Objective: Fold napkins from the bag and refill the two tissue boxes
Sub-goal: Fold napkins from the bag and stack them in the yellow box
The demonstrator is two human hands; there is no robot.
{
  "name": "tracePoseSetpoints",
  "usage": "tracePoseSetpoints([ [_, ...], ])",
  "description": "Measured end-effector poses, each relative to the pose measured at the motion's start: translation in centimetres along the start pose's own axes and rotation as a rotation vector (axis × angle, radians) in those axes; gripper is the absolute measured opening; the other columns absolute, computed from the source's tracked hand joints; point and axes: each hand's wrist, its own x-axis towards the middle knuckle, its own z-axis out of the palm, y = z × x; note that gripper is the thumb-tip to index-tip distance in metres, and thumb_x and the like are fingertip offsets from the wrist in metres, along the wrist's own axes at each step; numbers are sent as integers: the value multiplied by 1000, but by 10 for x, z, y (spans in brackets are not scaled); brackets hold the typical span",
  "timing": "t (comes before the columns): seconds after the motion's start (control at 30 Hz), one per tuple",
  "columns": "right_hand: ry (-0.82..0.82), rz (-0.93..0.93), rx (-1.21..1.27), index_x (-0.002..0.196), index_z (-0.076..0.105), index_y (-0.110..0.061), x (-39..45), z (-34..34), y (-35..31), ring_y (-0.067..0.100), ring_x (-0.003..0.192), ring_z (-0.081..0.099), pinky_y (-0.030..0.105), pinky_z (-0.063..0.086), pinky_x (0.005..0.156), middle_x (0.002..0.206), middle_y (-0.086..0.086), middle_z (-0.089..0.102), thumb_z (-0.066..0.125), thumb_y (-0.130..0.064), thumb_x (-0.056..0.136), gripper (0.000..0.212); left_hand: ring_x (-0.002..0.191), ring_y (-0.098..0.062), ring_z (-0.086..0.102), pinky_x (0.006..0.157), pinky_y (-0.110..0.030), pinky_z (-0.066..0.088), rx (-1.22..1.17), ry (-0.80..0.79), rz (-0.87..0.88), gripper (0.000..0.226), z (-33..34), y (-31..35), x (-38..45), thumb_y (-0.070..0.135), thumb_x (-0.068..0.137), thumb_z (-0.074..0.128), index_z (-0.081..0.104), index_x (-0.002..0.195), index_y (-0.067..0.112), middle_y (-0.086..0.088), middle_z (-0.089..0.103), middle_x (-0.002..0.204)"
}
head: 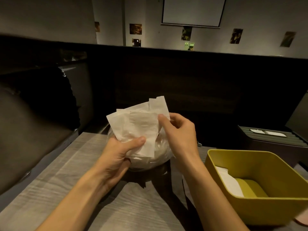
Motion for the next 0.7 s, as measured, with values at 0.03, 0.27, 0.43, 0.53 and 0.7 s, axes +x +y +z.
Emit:
tracePoseSetpoints([
  [0.03,18,-41,1,103,74,-32,0,0,-1,0,93,69,38,62,88,92,-17,73,70,-36,97,8,114,-30,71,89,-42,60,21,3,1,58,1,0,0,-1,80,72,61,135,13,-12,74,122],
  [0.27,196,-401,184,105,66,-20,1,-8,-18,4,97,67,24,57,81,95,-12,69,58,-17,106,9,108,-29,74,82,-40,62,52,37,-56,61,1,2,1,-1,79,74,59,137,16,-11,76,118],
  [0.43,-207,-206,601,93,63,-14,-5,-16,-34,17,72,54,30,45,62,81,3,56,57,-21,102,13,114,-25,70,109,-49,48,-24,139,-91,65,-5,5,5,10,76,80,61,135,29,0,76,120],
  [0.53,-257,-22,328,97,70,-15,-4,-14,-29,18,75,62,30,45,61,85,2,65,59,-28,104,18,108,-20,72,101,-44,51,-25,133,-83,62,0,7,1,13,69,75,65,129,27,1,78,112],
  [0.7,-111,23,-36,103,72,-30,2,-1,-8,0,74,69,21,49,67,82,-10,71,62,-30,103,10,108,-30,74,89,-46,60,-237,106,-133,34,1,12,0,24,99,56,62,132,17,-13,76,118],
])
